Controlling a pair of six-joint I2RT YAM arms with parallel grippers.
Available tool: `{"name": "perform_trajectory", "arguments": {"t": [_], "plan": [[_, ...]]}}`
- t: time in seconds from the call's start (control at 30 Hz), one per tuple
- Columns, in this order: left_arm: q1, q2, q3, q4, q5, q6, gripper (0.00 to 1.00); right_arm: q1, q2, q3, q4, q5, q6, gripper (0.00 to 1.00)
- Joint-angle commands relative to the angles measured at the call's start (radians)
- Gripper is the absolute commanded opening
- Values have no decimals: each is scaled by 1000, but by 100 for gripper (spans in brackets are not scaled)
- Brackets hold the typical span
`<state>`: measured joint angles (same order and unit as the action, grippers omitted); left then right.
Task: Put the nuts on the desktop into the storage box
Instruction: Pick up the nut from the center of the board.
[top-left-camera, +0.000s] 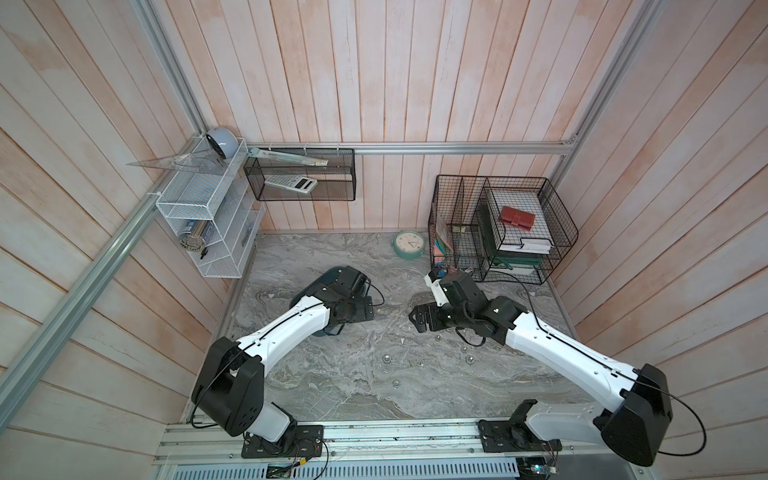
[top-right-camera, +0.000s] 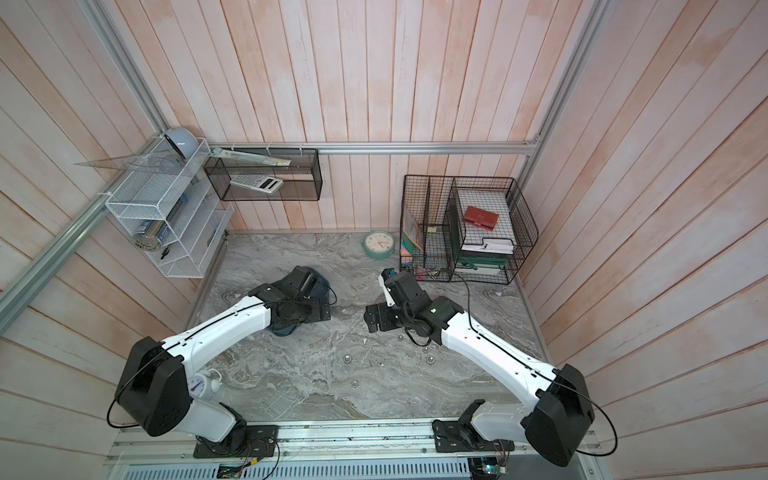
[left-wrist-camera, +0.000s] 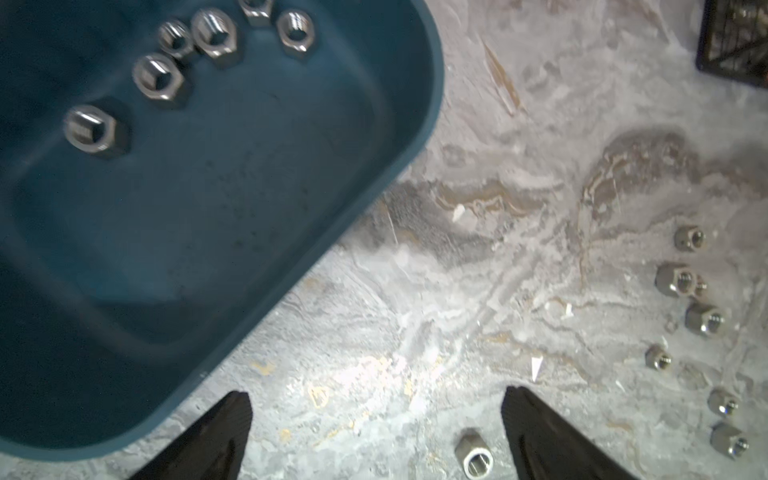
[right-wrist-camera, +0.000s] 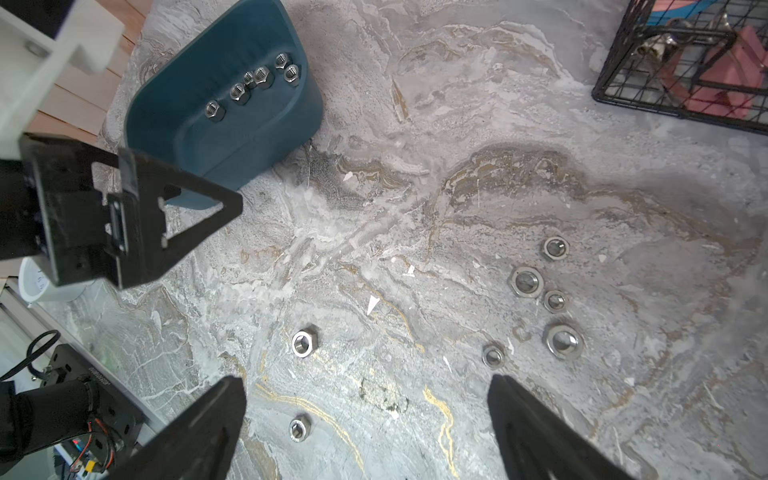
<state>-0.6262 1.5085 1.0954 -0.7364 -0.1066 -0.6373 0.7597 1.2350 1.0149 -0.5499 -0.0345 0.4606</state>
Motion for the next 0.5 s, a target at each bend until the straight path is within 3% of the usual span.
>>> {"name": "perform_trajectory", "arguments": {"t": [0.0, 0.47], "plan": [[-64, -21, -19, -2, -31, -38, 100, 13, -57, -42, -30, 35, 35, 98], [-272, 151, -48, 94, 35, -123, 100, 26, -304, -216, -116, -9, 126, 98]]}}
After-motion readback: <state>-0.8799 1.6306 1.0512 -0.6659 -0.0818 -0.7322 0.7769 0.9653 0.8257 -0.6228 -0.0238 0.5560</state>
